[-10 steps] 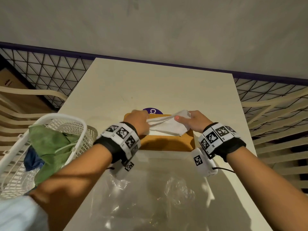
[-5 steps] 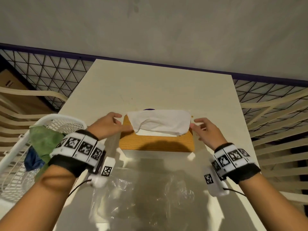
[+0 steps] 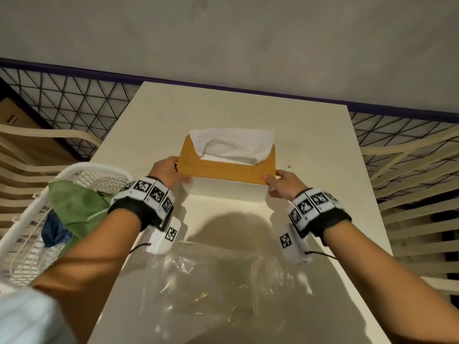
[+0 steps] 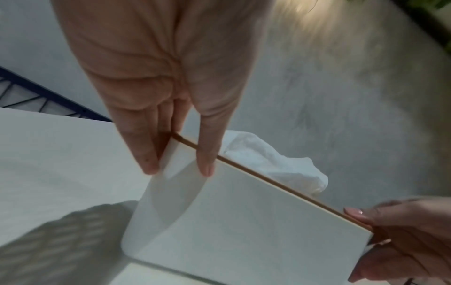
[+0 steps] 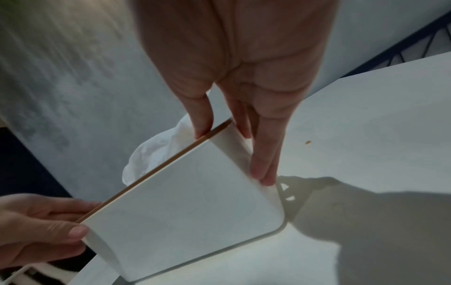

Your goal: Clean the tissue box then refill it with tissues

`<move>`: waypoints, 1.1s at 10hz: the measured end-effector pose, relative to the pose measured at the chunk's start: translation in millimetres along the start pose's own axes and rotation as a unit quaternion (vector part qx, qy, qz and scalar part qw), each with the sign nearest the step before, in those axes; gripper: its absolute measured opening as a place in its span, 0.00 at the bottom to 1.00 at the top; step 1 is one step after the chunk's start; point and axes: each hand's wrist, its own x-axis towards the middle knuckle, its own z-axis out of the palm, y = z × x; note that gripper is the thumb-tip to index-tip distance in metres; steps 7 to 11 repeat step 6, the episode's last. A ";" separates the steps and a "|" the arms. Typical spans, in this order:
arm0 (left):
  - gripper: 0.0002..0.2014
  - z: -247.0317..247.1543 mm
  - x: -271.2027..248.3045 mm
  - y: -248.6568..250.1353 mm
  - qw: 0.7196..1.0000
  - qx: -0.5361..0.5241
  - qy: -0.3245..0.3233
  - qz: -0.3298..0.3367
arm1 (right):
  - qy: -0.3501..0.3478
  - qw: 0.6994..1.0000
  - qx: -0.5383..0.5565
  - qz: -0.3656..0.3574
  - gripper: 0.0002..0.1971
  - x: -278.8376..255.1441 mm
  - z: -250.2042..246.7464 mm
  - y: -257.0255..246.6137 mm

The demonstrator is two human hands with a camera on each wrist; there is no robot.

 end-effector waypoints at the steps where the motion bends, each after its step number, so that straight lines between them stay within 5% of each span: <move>1: 0.21 0.0 13.2 6.4 1.000 0.009 0.027 0.007 | 0.014 1.000 0.012 0.003 0.22 14.9 0.1 -11.0; 3: 0.18 4.4 16.2 11.3 0.999 0.021 0.037 0.001 | 0.027 1.000 -0.005 -0.007 0.21 24.0 -4.4 -13.6; 5: 0.29 1.4 -4.5 11.9 0.999 -0.021 0.026 -0.009 | 0.055 0.995 -0.081 -0.029 0.31 6.4 -8.9 -15.4; 6: 0.24 -8.3 -30.4 15.9 0.998 -0.027 0.022 0.051 | 0.094 0.984 -0.134 -0.076 0.26 -14.2 -9.9 -19.3; 11: 0.24 -8.3 -30.4 15.9 0.998 -0.027 0.022 0.051 | 0.094 0.984 -0.134 -0.076 0.26 -14.2 -9.9 -19.3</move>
